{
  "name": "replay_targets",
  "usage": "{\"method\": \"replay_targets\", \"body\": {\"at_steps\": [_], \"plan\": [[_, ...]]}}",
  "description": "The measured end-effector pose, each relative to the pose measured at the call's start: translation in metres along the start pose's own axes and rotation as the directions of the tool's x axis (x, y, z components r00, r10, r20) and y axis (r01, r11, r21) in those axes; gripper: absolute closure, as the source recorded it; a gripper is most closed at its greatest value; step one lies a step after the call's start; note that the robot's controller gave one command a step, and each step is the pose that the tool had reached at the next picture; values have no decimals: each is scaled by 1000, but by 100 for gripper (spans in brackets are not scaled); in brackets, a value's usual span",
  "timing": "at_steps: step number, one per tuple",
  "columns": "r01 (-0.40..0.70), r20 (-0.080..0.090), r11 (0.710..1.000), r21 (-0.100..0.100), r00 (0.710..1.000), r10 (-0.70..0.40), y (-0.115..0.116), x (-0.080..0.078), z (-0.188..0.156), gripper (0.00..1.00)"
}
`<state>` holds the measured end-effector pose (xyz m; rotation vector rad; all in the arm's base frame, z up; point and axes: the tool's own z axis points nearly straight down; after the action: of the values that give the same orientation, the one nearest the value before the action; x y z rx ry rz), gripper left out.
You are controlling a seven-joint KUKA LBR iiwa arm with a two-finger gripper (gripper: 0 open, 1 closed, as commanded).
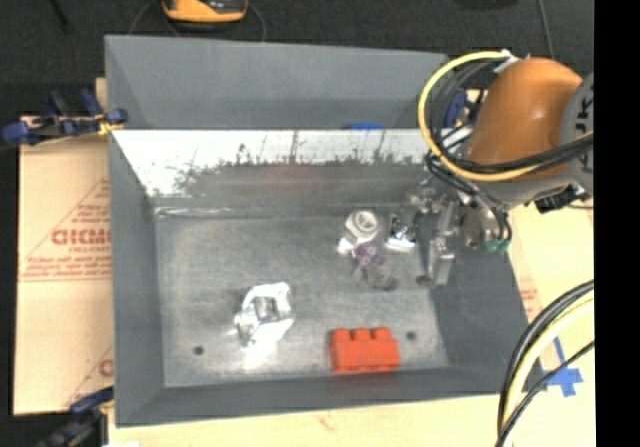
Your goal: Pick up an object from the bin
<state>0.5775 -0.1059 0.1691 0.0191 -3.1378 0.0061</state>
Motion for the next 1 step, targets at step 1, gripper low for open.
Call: {"method": "replay_targets", "body": {"at_steps": [1], "plan": [[159,13,987,0,987,-159,-10,4,-49,0]]}}
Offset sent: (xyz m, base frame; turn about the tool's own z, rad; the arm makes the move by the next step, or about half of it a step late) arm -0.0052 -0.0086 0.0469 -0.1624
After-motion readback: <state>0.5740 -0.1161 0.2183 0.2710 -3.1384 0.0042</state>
